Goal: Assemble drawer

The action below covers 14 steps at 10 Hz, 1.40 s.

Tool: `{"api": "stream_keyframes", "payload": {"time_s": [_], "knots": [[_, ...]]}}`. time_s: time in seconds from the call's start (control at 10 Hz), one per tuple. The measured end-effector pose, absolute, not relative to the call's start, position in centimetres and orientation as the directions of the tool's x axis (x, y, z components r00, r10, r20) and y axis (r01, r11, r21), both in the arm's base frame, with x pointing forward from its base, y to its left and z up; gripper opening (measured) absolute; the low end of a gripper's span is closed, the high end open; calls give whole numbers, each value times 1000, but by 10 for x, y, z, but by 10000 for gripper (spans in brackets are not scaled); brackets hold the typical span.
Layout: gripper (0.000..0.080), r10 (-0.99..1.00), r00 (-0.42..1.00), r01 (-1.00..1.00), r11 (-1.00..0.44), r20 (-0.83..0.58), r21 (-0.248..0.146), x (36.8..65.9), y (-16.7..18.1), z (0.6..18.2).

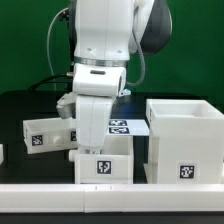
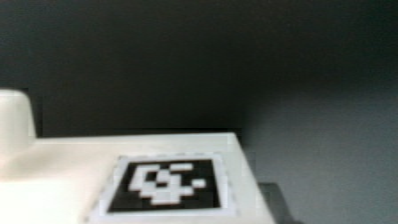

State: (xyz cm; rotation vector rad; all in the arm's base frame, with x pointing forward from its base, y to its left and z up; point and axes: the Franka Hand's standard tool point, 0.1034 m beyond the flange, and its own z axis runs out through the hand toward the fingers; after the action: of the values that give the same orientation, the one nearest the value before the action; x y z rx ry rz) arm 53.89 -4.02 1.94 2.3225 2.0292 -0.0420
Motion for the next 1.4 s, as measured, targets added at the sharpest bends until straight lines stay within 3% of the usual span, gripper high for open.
{"api": "stream_keyframes", "payload": {"time_s": [0.2,0.4,1.4], "knots": [[38,990,125,992,-125,-63,-2,540,-34,20],[38,990,120,990,-124,-74,-64,536,-36,20],[38,996,72,996,-75,-57,-46,539,-6,16]]}}
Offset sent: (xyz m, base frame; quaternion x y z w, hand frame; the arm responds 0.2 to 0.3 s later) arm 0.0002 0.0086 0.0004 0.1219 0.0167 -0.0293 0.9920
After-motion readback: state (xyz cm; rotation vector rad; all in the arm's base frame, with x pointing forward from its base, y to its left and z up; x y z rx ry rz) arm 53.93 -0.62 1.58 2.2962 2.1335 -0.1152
